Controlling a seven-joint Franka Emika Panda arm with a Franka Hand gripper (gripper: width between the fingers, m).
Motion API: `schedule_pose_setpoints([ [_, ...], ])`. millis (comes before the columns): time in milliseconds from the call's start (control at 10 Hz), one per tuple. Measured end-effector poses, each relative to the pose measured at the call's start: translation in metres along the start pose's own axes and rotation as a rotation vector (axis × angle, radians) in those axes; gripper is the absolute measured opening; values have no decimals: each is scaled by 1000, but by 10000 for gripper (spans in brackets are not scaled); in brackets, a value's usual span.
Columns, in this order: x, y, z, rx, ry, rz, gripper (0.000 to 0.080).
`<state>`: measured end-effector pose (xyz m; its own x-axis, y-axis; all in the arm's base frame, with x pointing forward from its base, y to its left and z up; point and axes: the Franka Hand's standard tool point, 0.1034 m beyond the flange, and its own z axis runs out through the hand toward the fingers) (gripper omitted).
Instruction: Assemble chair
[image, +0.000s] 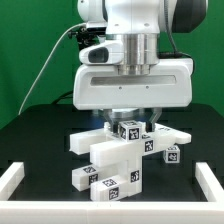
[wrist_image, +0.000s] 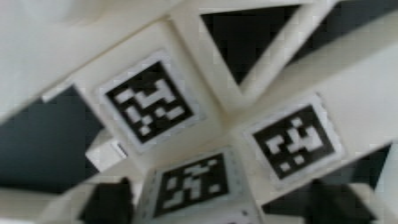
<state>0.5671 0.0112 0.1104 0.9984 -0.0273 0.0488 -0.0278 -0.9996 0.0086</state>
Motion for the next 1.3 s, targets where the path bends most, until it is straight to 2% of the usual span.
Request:
schedule_pose_setpoints([
  [100, 0, 0, 0, 1, 0, 58, 337],
  [200, 0, -1, 0, 2, 0, 133, 281],
  [600, 3, 0, 1, 11, 28, 435, 281],
  [1300, 6, 7, 2, 72, 16, 1033, 281],
])
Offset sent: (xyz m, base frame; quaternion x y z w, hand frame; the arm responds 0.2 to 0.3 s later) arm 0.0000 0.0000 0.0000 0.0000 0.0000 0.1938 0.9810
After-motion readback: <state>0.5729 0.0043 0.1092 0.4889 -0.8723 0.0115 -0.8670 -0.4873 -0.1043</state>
